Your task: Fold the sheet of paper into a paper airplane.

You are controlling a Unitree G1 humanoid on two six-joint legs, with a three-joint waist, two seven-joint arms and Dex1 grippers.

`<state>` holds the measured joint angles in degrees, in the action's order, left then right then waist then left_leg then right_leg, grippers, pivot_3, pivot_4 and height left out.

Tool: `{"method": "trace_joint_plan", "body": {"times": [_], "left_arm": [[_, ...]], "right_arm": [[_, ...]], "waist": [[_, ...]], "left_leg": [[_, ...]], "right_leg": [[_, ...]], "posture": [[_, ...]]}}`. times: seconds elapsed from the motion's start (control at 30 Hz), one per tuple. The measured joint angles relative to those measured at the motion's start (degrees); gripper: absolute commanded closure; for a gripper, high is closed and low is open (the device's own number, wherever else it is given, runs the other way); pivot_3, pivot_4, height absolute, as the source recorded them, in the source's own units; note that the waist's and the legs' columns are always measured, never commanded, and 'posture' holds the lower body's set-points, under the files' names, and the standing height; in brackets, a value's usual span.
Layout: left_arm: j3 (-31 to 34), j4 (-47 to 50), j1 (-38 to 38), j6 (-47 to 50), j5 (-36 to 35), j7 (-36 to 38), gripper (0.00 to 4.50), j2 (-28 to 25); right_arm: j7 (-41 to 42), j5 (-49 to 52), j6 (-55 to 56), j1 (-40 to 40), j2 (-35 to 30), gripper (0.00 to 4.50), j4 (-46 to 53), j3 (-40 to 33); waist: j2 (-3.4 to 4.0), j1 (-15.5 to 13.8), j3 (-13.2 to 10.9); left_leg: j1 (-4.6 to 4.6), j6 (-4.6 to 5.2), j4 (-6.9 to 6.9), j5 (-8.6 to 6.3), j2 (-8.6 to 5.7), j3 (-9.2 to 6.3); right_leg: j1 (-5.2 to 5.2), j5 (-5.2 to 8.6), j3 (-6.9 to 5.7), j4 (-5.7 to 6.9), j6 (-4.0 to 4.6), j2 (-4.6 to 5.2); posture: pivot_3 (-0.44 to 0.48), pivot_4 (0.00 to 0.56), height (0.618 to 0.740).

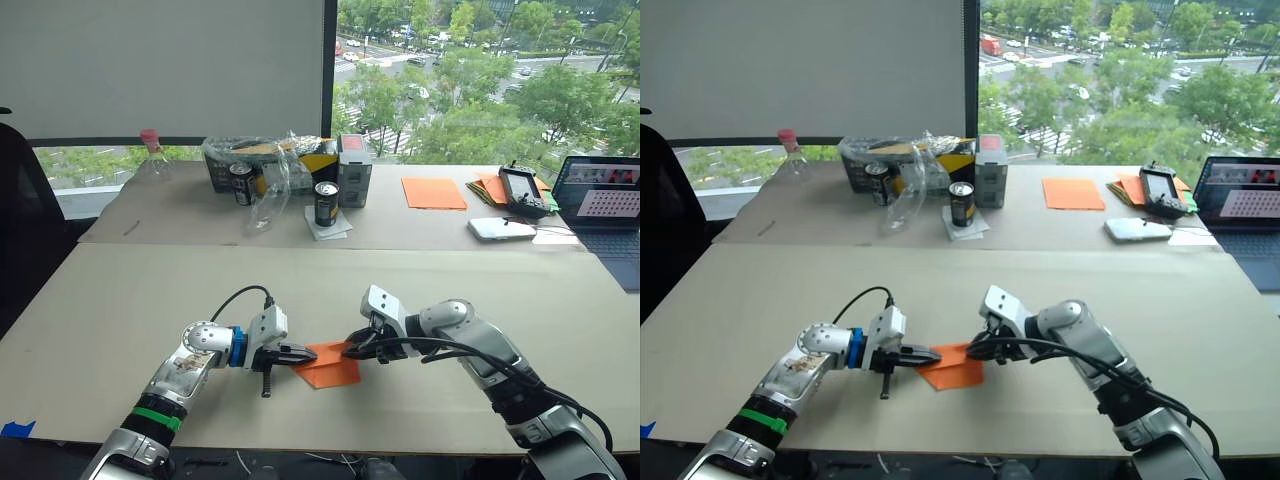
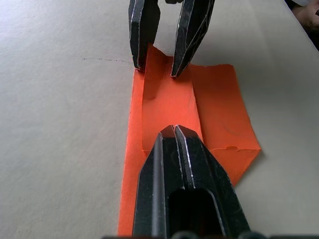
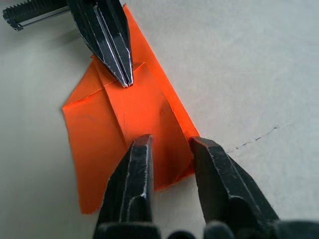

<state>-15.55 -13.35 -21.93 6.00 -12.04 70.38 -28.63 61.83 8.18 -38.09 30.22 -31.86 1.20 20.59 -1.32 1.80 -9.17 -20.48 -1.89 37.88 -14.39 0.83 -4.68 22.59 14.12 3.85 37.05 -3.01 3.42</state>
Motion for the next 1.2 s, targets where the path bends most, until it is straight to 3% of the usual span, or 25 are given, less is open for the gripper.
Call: {"method": "trace_joint_plan", "body": {"times": [0.07,0.27,0.37,0.5,0.6,0.87,1.2], "left_arm": [[-0.20,-0.56,-0.26,-0.65,0.00,0.38,4.50,0.08],[-0.53,-3.11,-2.16,-2.02,0.09,2.37,4.50,0.07],[-0.74,-3.35,-2.44,-2.08,0.09,2.57,4.50,0.25],[-0.74,-3.45,-2.61,-2.02,0.09,3.38,4.50,-0.02],[-0.70,-3.50,-2.68,-1.92,0.09,3.98,4.50,-0.50],[-0.78,-3.78,-3.34,-1.42,0.09,5.25,4.50,-1.12],[-1.51,-5.83,-5.20,-1.41,0.34,6.73,4.50,-0.98]], "right_arm": [[0.28,0.56,-2.31,-0.76,-2.95,1.24,4.05,-0.08],[-4.16,2.29,-5.08,-1.11,-3.80,1.24,15.67,-4.66],[-7.43,2.23,-5.07,-3.98,-1.71,2.03,18.66,-4.47],[-12.12,1.48,-4.96,-10.71,2.17,3.47,19.46,-0.39],[-15.55,1.13,-5.11,-11.49,5.02,4.43,19.48,0.54],[-21.52,1.16,-8.94,-12.83,8.68,4.43,19.66,1.42],[-23.07,3.29,-8.54,-17.68,5.07,4.43,23.10,-2.38]], "waist": [[0.05,-0.18,-0.03],[0.06,-0.02,-0.03],[0.05,-0.20,-0.03],[0.05,-0.03,-0.03],[0.05,0.44,-0.03],[0.05,0.72,-0.03],[0.04,0.50,-0.02]], "left_leg": [[-0.08,0.01,-0.02,-0.01,-0.01,0.00],[-0.45,0.08,-0.02,-0.04,0.00,-0.01],[-0.53,0.08,-0.02,-0.04,0.00,-0.01],[-0.60,0.09,-0.02,-0.05,0.00,0.00],[-0.57,0.09,-0.02,-0.05,0.00,0.00],[-0.58,0.13,-0.04,-0.07,0.02,-0.01],[-0.57,0.14,-0.04,-0.08,0.00,-0.02]], "right_leg": [[0.06,0.01,0.00,-0.04,-0.02,0.02],[0.49,0.00,0.00,0.03,-0.01,-0.01],[0.53,0.00,0.00,0.00,0.00,0.00],[0.62,-0.02,0.01,0.00,0.03,0.00],[0.60,-0.01,0.01,0.01,0.01,-0.01],[0.61,0.00,0.01,0.00,0.01,-0.02],[0.55,0.01,0.00,-0.04,-0.02,-0.01]], "posture": [[0.000,0.150,0.720],[0.000,0.150,0.720],[0.000,0.150,0.720],[0.000,0.150,0.720],[0.000,0.150,0.720],[0.000,0.150,0.720],[0.000,0.150,0.720]]}}
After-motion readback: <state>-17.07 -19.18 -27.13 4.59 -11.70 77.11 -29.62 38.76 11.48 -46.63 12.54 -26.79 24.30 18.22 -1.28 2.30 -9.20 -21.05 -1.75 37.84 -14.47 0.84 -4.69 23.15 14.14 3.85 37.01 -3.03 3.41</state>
